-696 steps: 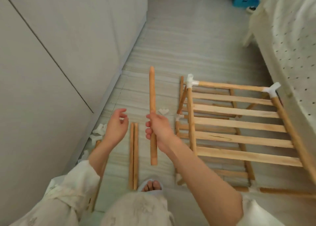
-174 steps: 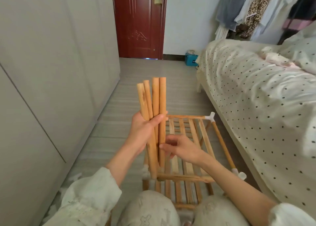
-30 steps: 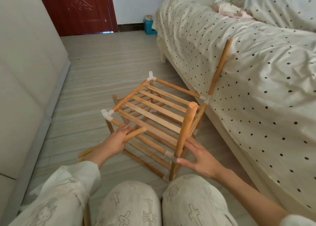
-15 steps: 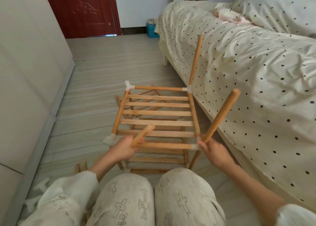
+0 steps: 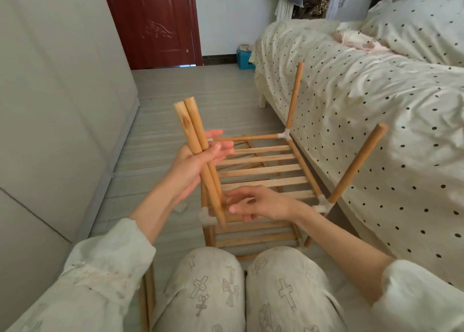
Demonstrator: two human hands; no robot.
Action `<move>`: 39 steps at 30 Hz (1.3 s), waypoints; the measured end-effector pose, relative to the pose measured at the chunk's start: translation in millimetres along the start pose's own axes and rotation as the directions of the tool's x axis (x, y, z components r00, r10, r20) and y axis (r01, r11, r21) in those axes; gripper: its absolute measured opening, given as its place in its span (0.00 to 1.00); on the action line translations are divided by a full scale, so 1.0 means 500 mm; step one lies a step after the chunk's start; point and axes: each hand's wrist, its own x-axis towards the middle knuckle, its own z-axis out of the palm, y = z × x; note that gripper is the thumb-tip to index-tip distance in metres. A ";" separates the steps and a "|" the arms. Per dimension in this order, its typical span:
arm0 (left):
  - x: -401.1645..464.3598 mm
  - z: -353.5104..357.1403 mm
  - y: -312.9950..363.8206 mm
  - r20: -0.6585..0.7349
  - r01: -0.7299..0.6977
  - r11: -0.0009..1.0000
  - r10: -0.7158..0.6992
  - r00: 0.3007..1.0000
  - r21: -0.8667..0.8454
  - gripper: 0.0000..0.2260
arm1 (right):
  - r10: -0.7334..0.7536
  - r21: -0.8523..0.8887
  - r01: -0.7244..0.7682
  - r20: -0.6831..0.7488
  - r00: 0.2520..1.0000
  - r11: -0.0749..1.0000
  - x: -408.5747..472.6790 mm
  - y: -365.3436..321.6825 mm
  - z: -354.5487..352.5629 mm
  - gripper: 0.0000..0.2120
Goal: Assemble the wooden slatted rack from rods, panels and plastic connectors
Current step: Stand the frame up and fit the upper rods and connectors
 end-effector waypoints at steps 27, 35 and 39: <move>-0.126 -0.125 -0.226 -0.210 0.480 0.836 -0.435 0.875 0.267 0.18 | -0.081 -0.381 0.004 -0.188 0.979 0.925 0.175 -0.004 0.110 0.07; -0.131 -0.148 -0.231 -0.242 0.547 0.816 -0.502 0.830 0.185 0.12 | -0.066 -0.473 -0.011 -0.146 0.987 0.881 0.172 0.003 0.119 0.10; -0.123 -0.175 -0.226 -0.297 0.543 0.800 -0.469 0.832 0.256 0.15 | -0.059 -0.461 0.003 -0.105 0.993 0.887 0.169 -0.003 0.117 0.07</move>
